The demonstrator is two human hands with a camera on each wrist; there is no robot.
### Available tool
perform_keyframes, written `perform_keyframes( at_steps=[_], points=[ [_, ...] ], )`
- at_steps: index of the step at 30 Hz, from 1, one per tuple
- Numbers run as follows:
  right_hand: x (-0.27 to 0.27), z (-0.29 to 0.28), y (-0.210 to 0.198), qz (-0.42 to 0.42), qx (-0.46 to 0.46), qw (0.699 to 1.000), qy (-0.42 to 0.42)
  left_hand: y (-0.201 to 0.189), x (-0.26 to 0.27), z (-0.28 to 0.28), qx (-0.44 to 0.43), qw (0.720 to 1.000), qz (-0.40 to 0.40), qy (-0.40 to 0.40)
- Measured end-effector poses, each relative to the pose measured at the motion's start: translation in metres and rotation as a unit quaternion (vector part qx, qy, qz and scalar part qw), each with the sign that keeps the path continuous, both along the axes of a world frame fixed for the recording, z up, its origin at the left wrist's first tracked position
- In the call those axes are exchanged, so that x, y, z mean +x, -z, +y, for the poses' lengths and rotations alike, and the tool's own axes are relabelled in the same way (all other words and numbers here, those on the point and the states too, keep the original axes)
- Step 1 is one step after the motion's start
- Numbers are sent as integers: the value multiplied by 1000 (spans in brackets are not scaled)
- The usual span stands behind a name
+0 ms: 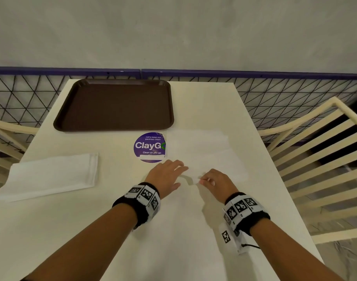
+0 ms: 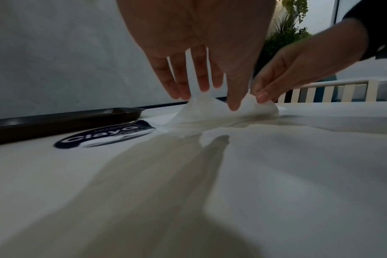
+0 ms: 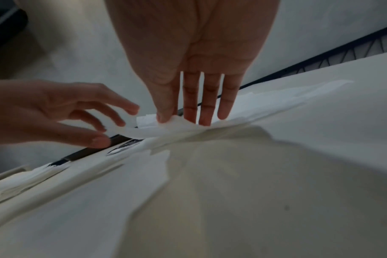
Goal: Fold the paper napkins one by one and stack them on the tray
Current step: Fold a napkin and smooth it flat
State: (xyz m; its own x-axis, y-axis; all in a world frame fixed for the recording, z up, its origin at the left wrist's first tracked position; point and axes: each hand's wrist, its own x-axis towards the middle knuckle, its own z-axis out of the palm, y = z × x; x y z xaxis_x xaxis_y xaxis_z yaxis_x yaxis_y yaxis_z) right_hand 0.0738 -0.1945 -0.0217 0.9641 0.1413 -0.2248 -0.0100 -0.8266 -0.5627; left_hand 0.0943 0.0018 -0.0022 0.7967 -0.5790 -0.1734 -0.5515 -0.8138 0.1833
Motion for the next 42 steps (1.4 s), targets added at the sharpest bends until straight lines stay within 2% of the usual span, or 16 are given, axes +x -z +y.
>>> perform_keyframes(
  at_steps=[2, 7, 11, 18, 22, 27, 31, 37, 41, 42],
  points=[
    [-1, -3, 0, -17, -4, 1000, -4, 1, 4, -12, 2, 1000, -12, 17],
    [-1, -9, -6, -38, 1, 999, 3, 3, 15, -34, -24, 999, 35, 0],
    [-4, -13, -11, 6, -3, 999, -37, 9, 17, -29, -70, 994, 86, -21],
    [-6, -13, -7, 33, 57, 998, 1, 21, 11, -17, -125, 984, 121, -30],
    [-2, -12, -7, 54, 53, 997, 6, 18, 6, -15, -142, 980, 132, -51],
    [2, -11, -15, 54, 53, 997, 12, 10, 9, -19, -214, 964, 140, -79],
    [9, -13, -28, 41, 51, 998, 24, 0, 13, -23, -268, 941, 167, -124],
    [13, -16, -46, 48, 5, 999, -3, -16, 17, -24, -277, 913, 229, -195],
    [7, -15, -48, 62, 17, 998, 12, -18, 17, -21, -344, 846, 320, -252],
    [5, -15, -48, 72, 29, 997, 19, -20, 15, -21, -334, 847, 331, -250]
  ],
)
